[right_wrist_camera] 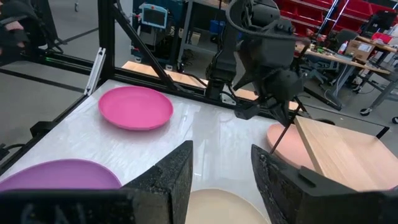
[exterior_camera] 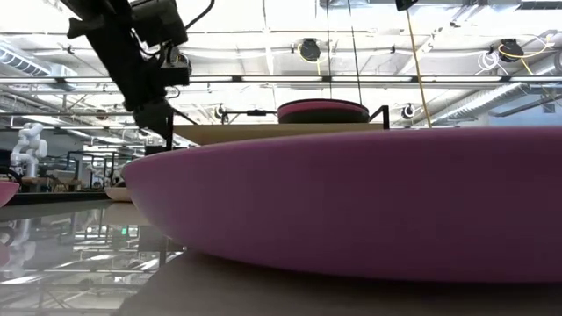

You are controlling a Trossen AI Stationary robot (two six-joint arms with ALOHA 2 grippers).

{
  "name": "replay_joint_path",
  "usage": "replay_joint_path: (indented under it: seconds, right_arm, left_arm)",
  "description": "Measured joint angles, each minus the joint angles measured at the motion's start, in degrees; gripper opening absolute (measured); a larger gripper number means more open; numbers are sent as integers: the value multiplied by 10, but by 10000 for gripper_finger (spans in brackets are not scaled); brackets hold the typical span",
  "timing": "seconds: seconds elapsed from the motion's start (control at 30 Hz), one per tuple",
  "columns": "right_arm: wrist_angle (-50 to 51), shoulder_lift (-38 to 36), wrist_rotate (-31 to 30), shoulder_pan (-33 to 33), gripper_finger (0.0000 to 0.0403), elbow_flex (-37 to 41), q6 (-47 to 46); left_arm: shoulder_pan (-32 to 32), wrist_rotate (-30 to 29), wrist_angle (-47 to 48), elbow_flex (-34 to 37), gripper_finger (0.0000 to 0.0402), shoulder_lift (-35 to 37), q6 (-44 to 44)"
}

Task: Place and stack plates onto a shelf
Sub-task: Adjust the shelf on the table

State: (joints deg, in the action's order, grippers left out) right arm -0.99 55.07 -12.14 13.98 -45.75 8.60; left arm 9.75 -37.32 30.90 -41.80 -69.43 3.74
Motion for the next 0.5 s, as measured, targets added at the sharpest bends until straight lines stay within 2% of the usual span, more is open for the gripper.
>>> replay_joint_path:
  seconds: [0.3,0.5]
  right_arm:
    - [3,0,0,0,144,0,-2]
    - [3,0,0,0,144,0,-2]
  left_arm:
    - [0,29,-57,0,1,0,-41]
    - [-1,35,4,0,1,0,-19]
